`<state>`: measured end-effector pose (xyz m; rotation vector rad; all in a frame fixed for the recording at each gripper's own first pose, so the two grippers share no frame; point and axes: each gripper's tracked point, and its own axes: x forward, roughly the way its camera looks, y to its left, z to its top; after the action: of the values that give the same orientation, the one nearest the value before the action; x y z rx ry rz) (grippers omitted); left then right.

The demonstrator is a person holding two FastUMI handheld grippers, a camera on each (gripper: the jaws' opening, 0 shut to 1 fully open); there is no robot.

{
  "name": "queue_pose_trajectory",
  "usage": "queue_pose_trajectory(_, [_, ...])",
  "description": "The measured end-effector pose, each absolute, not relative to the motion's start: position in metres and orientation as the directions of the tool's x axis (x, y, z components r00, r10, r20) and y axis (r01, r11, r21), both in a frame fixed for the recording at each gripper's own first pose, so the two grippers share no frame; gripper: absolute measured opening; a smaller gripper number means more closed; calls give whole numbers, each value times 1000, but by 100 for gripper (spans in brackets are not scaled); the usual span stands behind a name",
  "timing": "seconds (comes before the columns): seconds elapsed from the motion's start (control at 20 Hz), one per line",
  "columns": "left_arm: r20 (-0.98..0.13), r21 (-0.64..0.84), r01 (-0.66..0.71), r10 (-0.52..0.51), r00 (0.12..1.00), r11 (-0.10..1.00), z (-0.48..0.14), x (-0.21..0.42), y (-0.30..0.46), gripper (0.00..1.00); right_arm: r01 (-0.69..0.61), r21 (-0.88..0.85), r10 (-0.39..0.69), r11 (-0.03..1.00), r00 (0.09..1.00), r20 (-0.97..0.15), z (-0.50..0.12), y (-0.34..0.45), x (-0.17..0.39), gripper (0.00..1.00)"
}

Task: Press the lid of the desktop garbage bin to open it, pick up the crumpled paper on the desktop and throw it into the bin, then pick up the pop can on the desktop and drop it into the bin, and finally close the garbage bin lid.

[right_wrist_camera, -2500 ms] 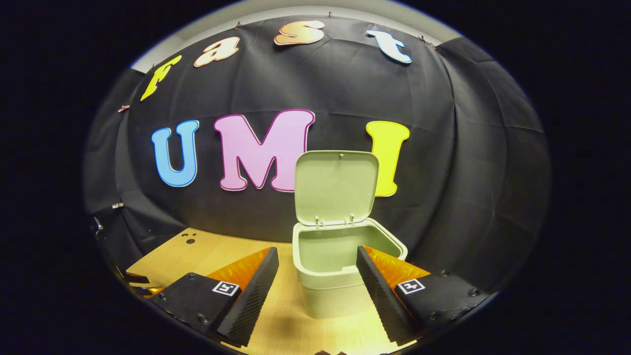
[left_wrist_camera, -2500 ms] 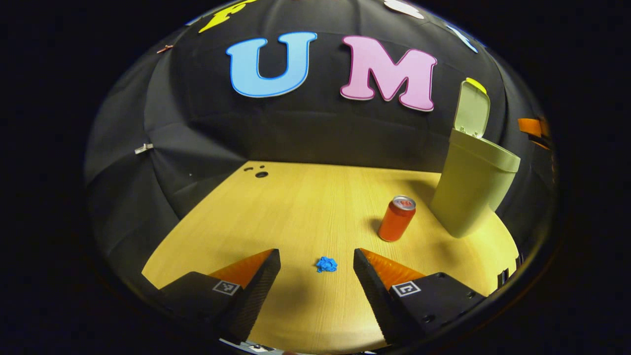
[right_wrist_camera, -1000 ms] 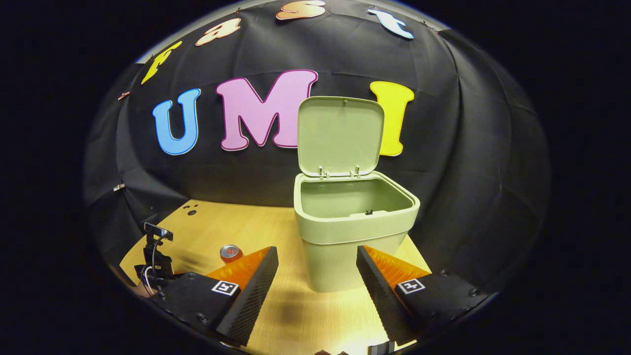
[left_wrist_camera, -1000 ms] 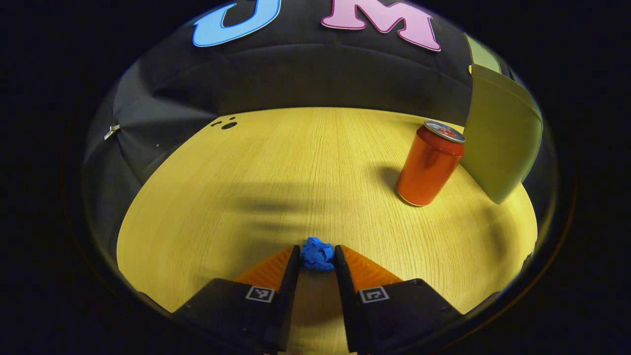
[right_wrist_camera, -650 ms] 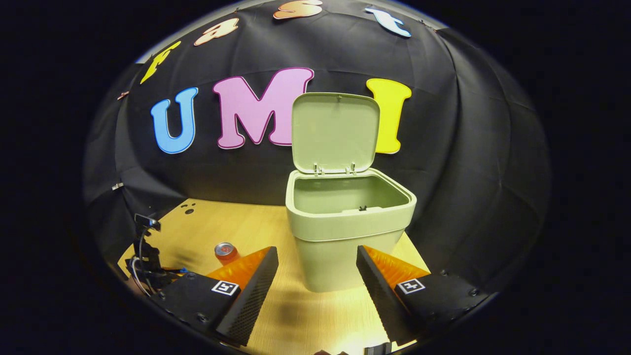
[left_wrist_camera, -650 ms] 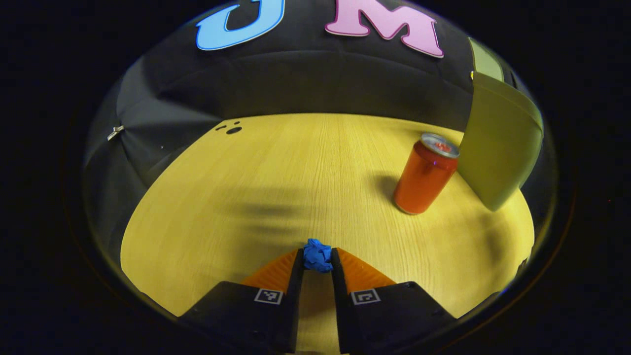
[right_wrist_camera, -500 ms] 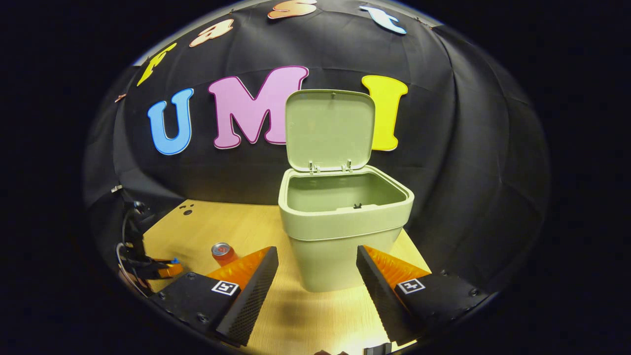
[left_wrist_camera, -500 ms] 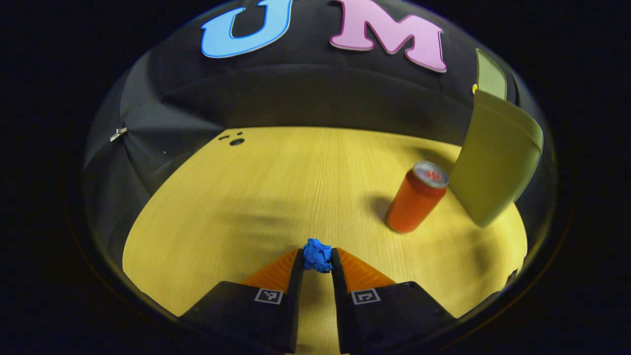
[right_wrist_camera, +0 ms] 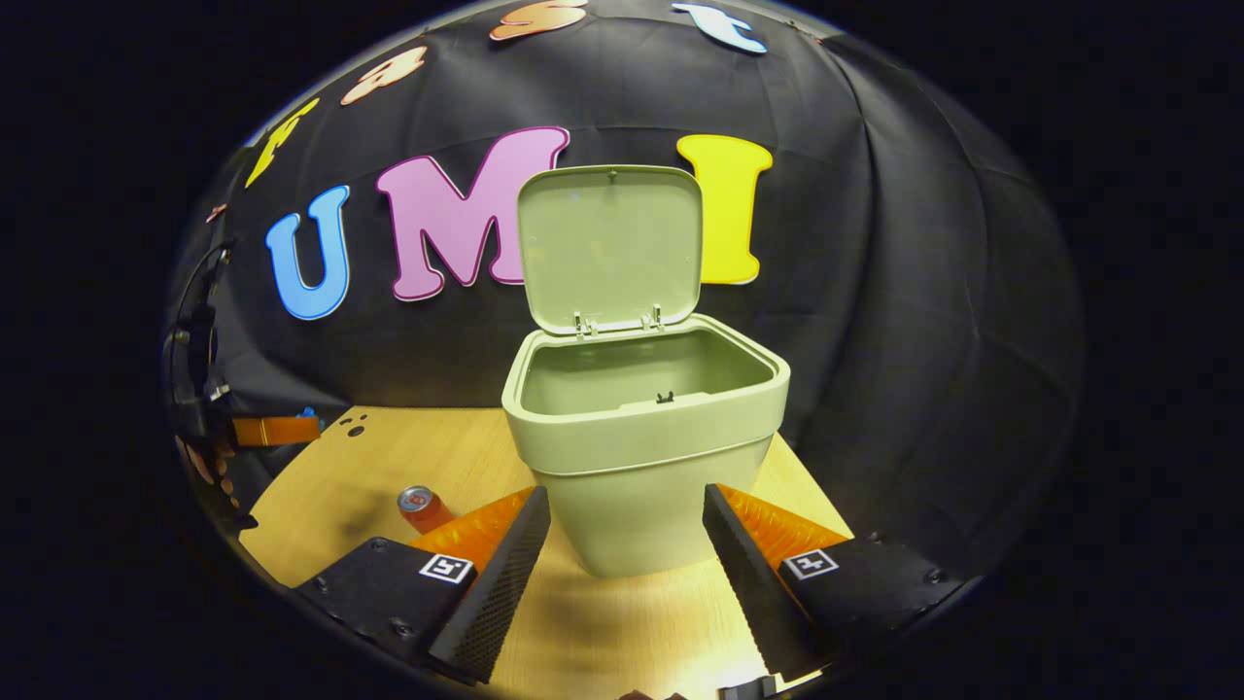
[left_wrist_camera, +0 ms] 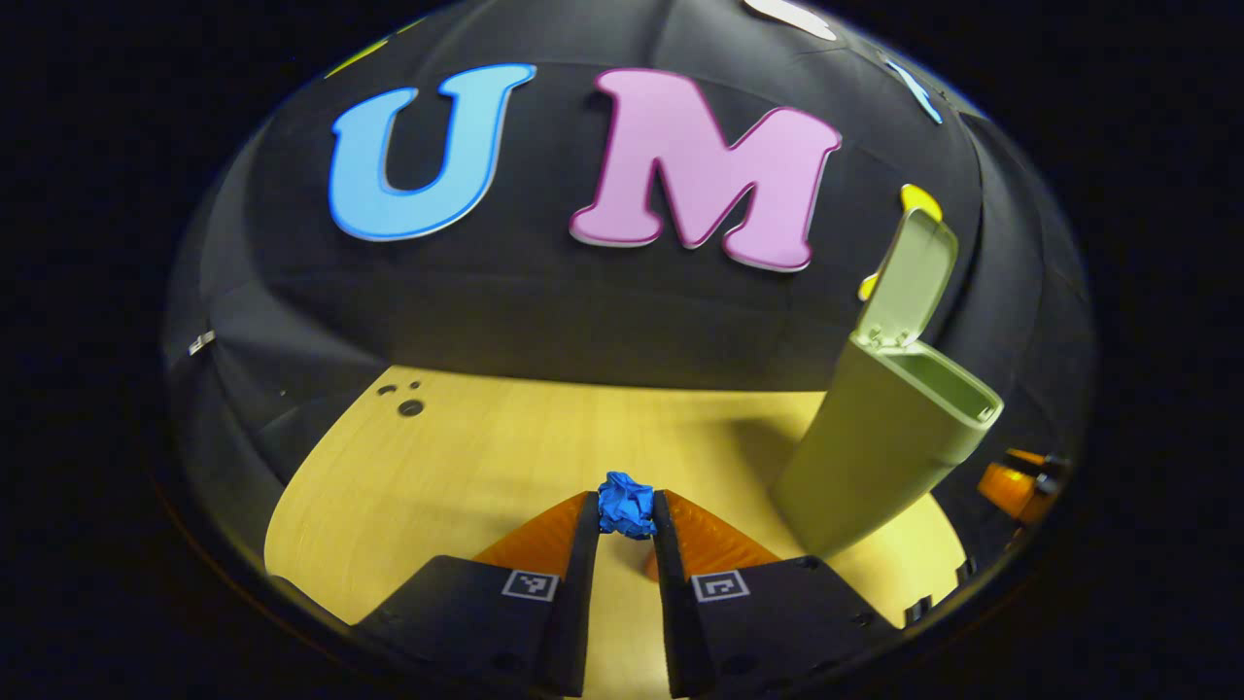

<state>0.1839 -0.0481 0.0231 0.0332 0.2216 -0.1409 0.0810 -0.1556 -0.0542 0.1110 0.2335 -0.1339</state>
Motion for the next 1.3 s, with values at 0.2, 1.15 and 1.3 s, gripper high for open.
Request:
queue_pose_trajectory(0.2, [-178,37,329,-318,931,944,68,196,-134,37,171,89,-143,981,956,-258,-65,-162,75,99])
queue_pose_trajectory(1.15, [-293,86,677,-631,718,730,31,233,-357,46,359,154,-299,921,902,-312,-89,-240,43,99])
queue_pose_trajectory(1.3, [-269,77,668,-630,729,740,36,234,-352,61,344,152,-286,926,907,-310,-88,-237,45,99])
